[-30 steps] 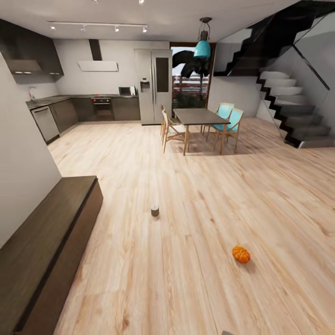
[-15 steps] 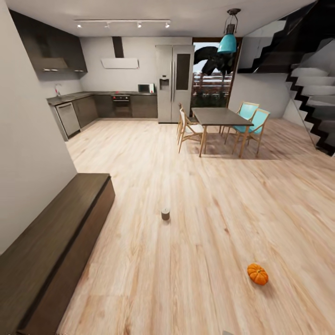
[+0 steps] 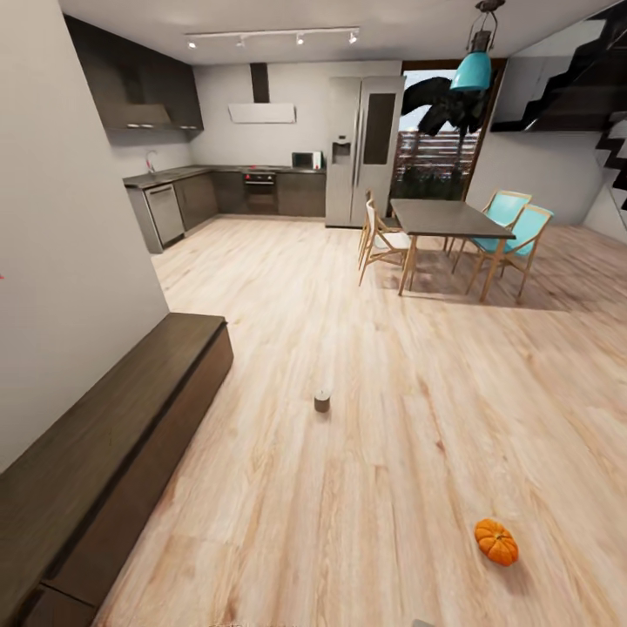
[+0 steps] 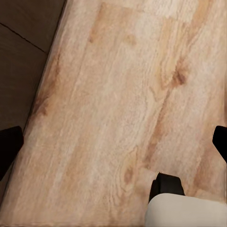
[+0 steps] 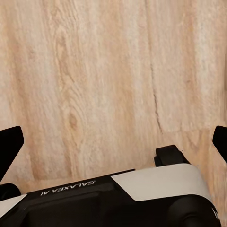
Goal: Place each of the two pumpkins and all three candles from the living room inside a cabinet in the living room (use any cabinet), then make sure every cabinet is closed, and position the cauldron so it is next to a table in the living room.
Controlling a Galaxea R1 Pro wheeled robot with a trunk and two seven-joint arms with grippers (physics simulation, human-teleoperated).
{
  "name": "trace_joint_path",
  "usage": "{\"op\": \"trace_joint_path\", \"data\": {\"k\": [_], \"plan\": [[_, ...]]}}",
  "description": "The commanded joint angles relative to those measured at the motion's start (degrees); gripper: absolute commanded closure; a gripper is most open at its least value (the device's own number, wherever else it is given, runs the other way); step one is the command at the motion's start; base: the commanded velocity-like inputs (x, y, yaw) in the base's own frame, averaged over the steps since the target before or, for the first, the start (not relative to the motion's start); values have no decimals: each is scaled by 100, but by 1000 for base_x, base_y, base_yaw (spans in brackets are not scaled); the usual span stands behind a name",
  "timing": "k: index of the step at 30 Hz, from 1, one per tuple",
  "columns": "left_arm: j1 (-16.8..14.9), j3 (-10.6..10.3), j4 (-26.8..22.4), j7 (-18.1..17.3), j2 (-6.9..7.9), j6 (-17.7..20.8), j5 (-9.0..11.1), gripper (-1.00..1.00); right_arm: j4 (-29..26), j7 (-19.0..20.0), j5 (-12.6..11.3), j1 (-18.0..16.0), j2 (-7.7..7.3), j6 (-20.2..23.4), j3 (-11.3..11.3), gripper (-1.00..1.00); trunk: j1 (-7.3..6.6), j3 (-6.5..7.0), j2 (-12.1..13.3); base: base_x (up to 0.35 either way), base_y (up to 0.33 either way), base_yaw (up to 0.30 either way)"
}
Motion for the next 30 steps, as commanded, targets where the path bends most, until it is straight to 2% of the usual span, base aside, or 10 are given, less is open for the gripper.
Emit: {"op": "trace_joint_path", "data": {"k": [1, 25, 30], "plan": [[0, 0, 0, 0, 0, 0, 0, -100, 1, 0, -1, 0, 0, 0, 0, -100, 0, -5, 0, 0, -279, 240], [0, -27, 0, 5, -12, -8, -15, -100, 59, 0, 5, -6, 71, 0, 2, -100, 0, -130, 0, 35, -245, 240], [0, -35, 0, 2, -17, 0, -32, -100, 133, 0, 5, -8, 119, 4, 167, -100, 0, -157, 0, -45, -113, 241]]}}
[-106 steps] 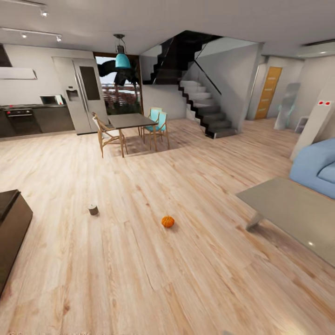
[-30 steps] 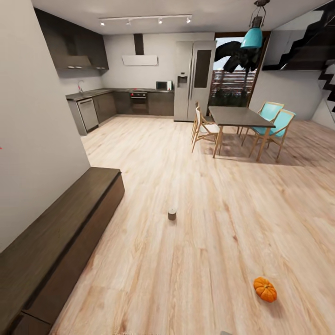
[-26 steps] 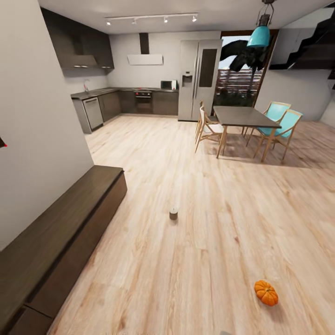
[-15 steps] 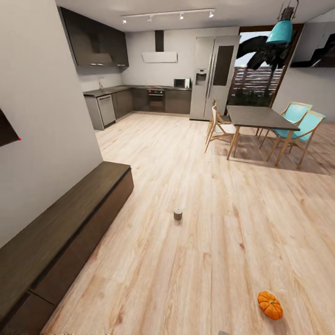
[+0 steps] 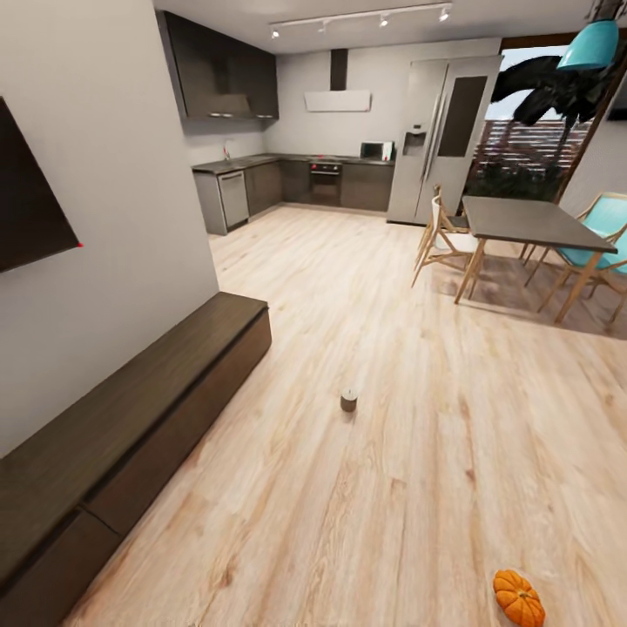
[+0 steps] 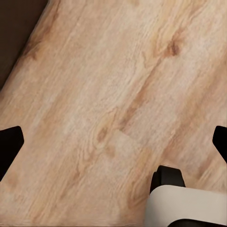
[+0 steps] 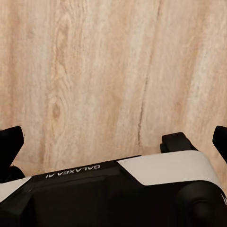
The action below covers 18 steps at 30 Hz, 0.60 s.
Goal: Place each of the two pumpkins and all three candles from the living room inside a cabinet in the living room (use any cabinet), then make sure every cabinet is closed, and position the cauldron so it is next to a table in the living room.
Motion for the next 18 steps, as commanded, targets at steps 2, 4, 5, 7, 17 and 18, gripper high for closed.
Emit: {"op": "trace_joint_path", "data": {"k": [2, 4, 5, 7, 17, 18], "plan": [[0, -4, 0, 3, 0, 0, 10, -100, 5, 0, 3, 0, 11, -2, 85, -100, 0, -11, 0, -137, -77, 241], [0, -6, 0, 2, -1, 1, 10, -100, 8, 0, 7, 0, 19, -58, 198, -100, 0, -22, 0, -220, -33, 240], [0, -5, 0, 4, -1, 1, 8, -100, 9, 0, 13, 1, 20, -154, 308, -100, 0, -28, 0, -248, -57, 234], [0, -7, 5, 6, -1, -5, 6, -100, 9, 0, 17, 0, 17, -283, 562, -100, 0, -40, 0, -244, -67, 228], [0, -11, 9, 7, -1, -9, 9, -100, 33, 0, -7, 0, 8, -360, 919, -100, 0, -106, 0, -170, -113, 224], [0, -10, 9, 7, -1, -11, 8, -100, 34, 0, -5, 0, 9, -359, 921, -100, 0, -113, 0, -27, -165, 223]]}}
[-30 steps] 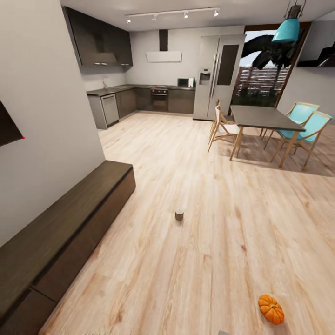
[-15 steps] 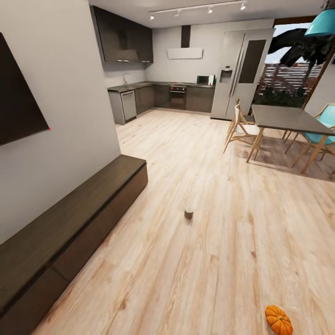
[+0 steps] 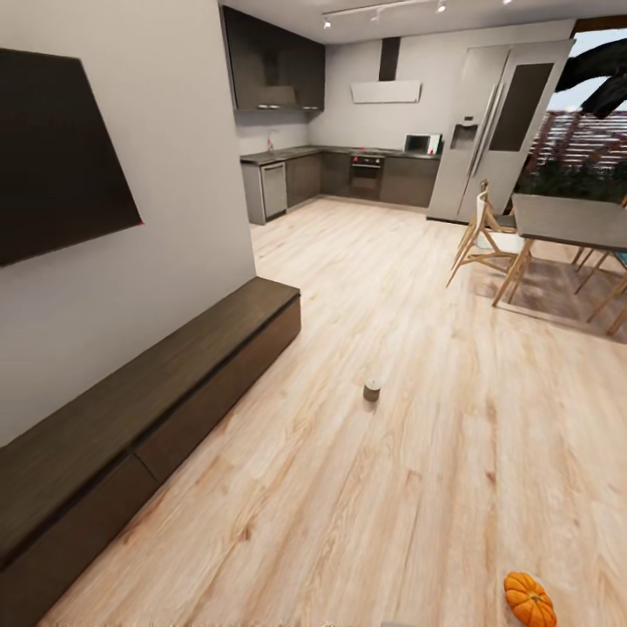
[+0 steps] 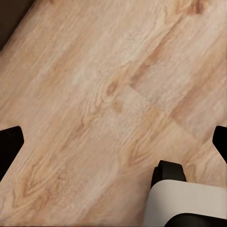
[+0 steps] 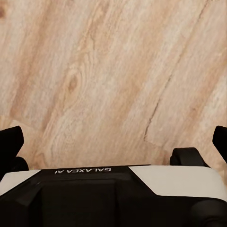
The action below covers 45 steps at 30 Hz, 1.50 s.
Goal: Place each of the two pumpkins and all three candles from the living room inside a cabinet in the living room (use any cabinet), then make sure every cabinet is closed, and position the cauldron so it is next to a table in the living room.
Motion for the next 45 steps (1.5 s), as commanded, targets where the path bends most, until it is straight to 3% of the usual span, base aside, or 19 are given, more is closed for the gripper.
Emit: {"op": "trace_joint_path", "data": {"k": [1, 25, 45], "plan": [[0, -3, 0, 0, 0, -12, -1, -100, 1, 0, 3, 0, 2, 2, 6, -100, 0, -7, 0, 28, -190, 223], [0, -8, 229, 9, 0, -216, -11, -100, 46, 0, 51, 0, 6, -4, 19, -100, 0, -166, 0, 189, -240, 223], [0, -4, 230, 0, 0, -381, -8, -100, 46, -9, 226, 0, 16, -5, 20, -100, 0, -298, 0, -59, -49, 223]]}}
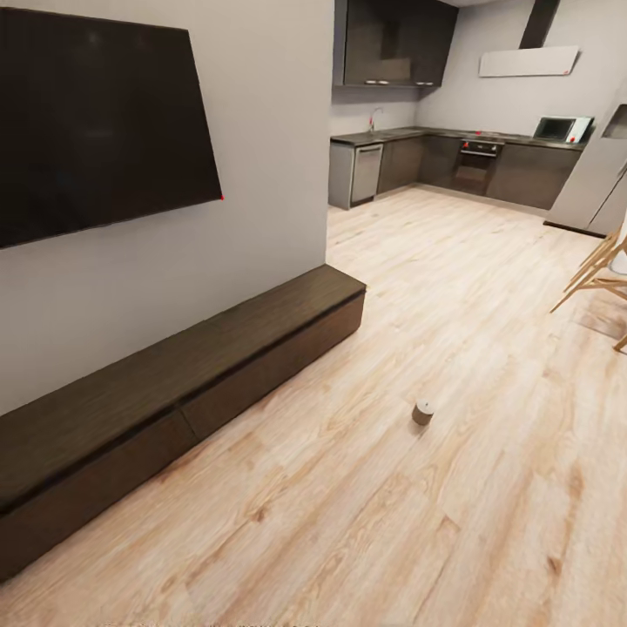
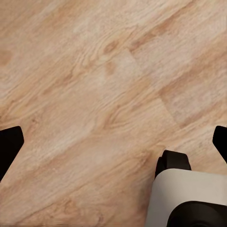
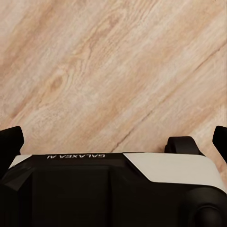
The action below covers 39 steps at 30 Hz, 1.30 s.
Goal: Place each of the two pumpkins and all three candles from the living room inside a cabinet in the living room (use any cabinet), then make sure every cabinet is closed, and position the cauldron so it is next to a table in the living room.
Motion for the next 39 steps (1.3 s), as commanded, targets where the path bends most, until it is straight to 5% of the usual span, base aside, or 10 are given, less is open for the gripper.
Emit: {"op": "trace_joint_path", "data": {"k": [1, 16, 25, 39], "plan": [[0, 1, 0, 0, 0, -1, 1, -100, 0, 0, 0, 0, 0, 0, 0, -100, 0, -7, 0, -2, 0, 223], [0, 5, 1, 0, 0, -3, 4, -100, 0, -7, 8, 0, 46, -5, 1, -100, 0, -96, 0, 0, 0, 232], [0, 5, -1, 0, -1, -3, 5, -100, 0, -704, 9, 0, 174, 0, 3, -100, 0, -111, 0, 0, 0, 272], [0, 0, 16, 0, -9, 3, 5, -100, 105, -832, 10, 0, 219, -9, 259, -100, 0, -111, 0, 0, 0, 281]]}}
